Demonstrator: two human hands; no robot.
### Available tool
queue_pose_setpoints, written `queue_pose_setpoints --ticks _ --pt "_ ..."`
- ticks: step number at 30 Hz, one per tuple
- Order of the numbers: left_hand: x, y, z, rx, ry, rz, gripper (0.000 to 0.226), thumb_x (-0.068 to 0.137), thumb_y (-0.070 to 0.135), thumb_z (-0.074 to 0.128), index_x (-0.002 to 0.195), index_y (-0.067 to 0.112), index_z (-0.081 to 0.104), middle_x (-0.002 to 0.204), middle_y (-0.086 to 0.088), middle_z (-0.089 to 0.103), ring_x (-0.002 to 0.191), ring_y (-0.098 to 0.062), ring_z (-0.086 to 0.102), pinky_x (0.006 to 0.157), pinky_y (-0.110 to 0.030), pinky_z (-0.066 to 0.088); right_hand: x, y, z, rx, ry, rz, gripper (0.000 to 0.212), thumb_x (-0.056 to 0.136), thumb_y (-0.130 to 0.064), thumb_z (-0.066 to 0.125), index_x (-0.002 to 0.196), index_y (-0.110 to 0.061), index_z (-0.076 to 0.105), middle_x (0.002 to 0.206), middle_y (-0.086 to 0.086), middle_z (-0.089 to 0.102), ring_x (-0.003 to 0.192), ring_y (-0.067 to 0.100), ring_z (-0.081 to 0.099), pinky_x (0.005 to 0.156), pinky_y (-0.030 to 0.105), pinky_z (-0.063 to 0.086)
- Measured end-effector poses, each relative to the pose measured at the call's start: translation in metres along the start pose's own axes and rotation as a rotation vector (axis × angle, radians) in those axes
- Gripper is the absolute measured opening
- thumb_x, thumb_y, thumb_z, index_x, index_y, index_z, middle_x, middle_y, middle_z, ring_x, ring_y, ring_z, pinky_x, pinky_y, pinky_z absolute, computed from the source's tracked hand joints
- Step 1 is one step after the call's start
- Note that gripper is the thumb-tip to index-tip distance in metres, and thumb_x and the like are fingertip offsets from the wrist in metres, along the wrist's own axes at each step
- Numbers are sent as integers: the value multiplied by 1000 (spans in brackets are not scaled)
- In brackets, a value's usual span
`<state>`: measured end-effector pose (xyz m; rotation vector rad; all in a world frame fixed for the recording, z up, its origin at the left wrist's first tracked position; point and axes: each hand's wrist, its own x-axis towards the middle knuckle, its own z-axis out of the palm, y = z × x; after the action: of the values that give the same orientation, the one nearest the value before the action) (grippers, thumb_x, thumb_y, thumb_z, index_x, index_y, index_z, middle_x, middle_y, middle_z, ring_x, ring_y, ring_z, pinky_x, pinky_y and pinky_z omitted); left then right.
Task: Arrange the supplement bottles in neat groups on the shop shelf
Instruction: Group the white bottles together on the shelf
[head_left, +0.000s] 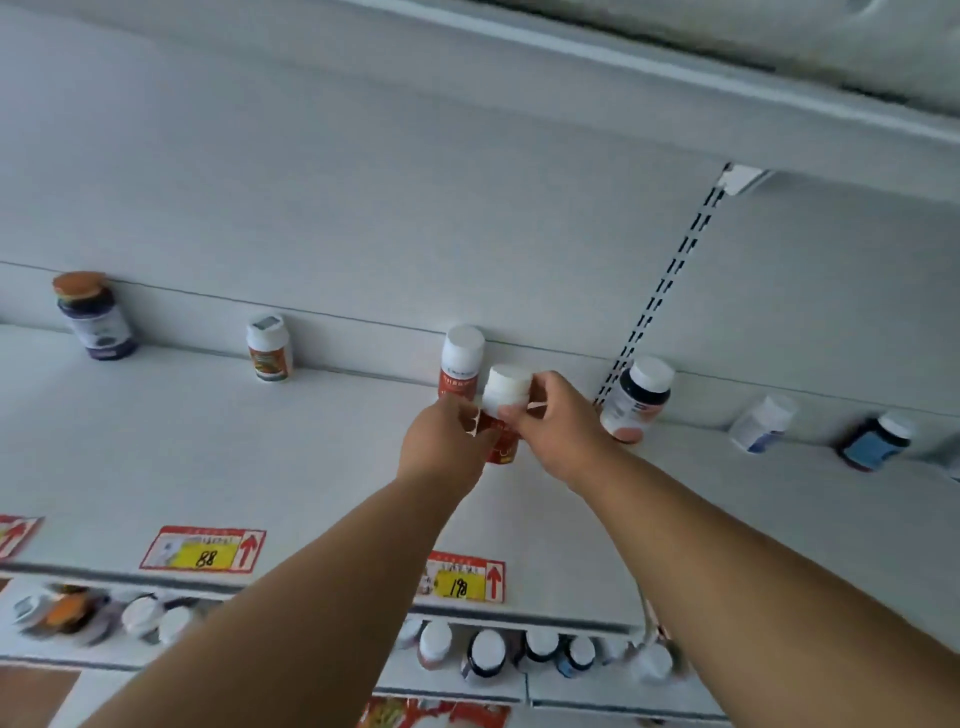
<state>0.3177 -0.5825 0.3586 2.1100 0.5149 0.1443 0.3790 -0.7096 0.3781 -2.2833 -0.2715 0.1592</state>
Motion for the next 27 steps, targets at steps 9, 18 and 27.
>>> queue_pose_setpoints --ticks 9,18,27 --pt "19 -7 23 -79 -19 -14 33 87 19 60 116 32 71 106 9 72 90 -11 63 75 -23 45 35 26 12 -9 110 -154 40 86 -22 73 119 -15 52 107 -5 63 89 9 60 72 19 39" --pt "28 -9 25 -170 5 -22 35 91 13 53 115 31 71 96 10 67 86 -11 62 70 -20 46 56 28 18 -68 81 -217 44 82 -20 77 118 -15 52 106 -4 63 92 13 61 72 22 39" --pt "32 -7 22 -110 -89 27 39 95 9 46 122 29 67 115 4 68 104 -16 61 84 -21 44 62 28 32 -88 172 -138 47 78 -21 79 114 -14 50 112 6 62 100 26 64 77 34 49"
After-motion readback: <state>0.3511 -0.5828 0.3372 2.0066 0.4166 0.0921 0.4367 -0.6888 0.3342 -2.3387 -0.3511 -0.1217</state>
